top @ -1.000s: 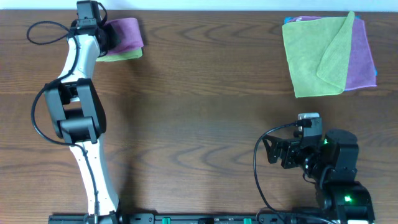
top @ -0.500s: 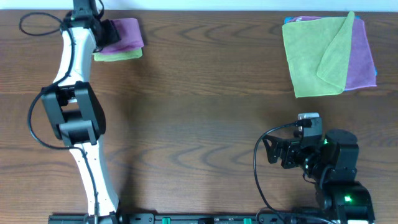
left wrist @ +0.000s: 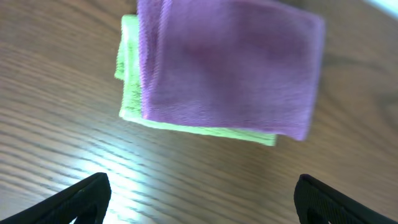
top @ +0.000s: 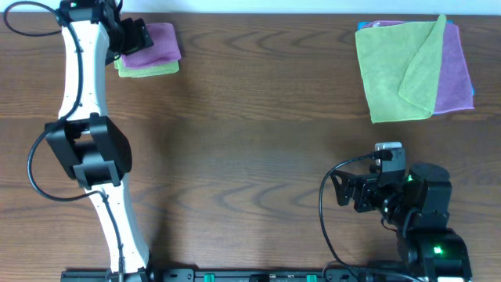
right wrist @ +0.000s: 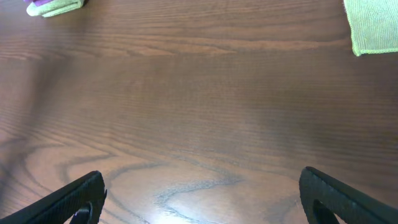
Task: Fold the cloth
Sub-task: 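Open the left gripper and lift it away from the stacked cloths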
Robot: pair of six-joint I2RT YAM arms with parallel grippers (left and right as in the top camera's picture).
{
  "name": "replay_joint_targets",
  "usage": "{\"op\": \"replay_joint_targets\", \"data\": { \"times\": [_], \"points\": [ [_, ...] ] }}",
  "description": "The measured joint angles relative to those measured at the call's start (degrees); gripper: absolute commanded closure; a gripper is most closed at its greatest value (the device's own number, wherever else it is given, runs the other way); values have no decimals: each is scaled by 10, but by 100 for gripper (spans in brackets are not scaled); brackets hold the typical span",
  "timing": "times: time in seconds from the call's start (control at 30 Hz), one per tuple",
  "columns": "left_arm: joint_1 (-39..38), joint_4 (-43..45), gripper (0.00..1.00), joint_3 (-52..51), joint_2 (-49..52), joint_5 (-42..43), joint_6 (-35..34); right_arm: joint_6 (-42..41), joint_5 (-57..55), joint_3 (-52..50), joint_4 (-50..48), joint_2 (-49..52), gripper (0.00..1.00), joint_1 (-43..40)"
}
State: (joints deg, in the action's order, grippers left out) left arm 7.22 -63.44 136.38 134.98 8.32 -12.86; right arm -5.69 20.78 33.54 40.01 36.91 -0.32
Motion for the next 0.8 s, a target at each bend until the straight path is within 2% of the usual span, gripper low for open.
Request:
{"op": "replay_joint_targets", "data": {
  "times": [0.23,0.4,0.57,0.8],
  "points": [
    [0,-8,4,21,0,79,-19,0,0,0,0,0,1,0],
    [-1,-85,5,23,-4,107,-5,0,0,0,0,0,1,0],
    [-3,-123,5,23,-40,105,19,0,0,0,0,0,1,0],
    [-4,-200,5,25,-147,60,45,0,0,0,0,0,1,0]
  ]
}}
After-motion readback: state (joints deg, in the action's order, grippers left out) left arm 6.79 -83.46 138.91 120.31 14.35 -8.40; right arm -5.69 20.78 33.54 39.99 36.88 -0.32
